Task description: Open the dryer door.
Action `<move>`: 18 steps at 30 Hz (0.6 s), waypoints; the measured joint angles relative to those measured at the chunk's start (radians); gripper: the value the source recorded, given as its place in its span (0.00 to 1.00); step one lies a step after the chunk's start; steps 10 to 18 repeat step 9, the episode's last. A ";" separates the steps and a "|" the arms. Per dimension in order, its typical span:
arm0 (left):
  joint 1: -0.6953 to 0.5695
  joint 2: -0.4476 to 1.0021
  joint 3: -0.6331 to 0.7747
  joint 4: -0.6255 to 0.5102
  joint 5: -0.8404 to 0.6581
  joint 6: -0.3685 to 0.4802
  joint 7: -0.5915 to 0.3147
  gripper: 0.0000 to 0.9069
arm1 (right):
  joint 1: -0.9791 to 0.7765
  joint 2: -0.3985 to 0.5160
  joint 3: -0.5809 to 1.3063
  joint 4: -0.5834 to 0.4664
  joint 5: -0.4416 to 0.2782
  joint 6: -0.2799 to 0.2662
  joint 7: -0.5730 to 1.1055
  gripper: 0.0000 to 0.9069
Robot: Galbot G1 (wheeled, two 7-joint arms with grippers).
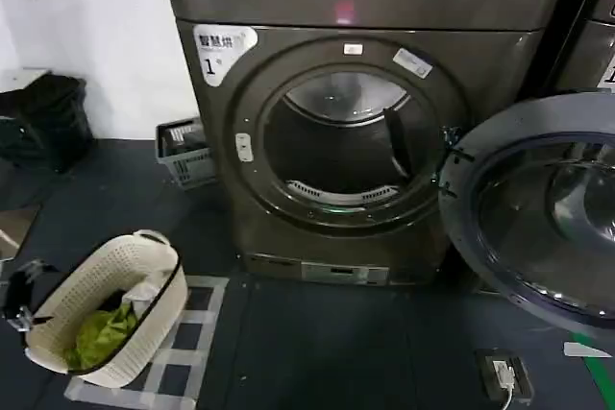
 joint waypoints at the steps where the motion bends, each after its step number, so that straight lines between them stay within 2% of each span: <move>1: 0.000 0.002 0.001 0.000 0.002 -0.001 0.002 1.00 | 0.000 0.001 0.000 0.000 0.000 0.000 0.000 1.00; 18: 0.001 0.003 0.010 0.012 0.013 -0.018 0.008 1.00 | -0.009 0.003 0.023 0.002 -0.001 -0.003 -0.002 1.00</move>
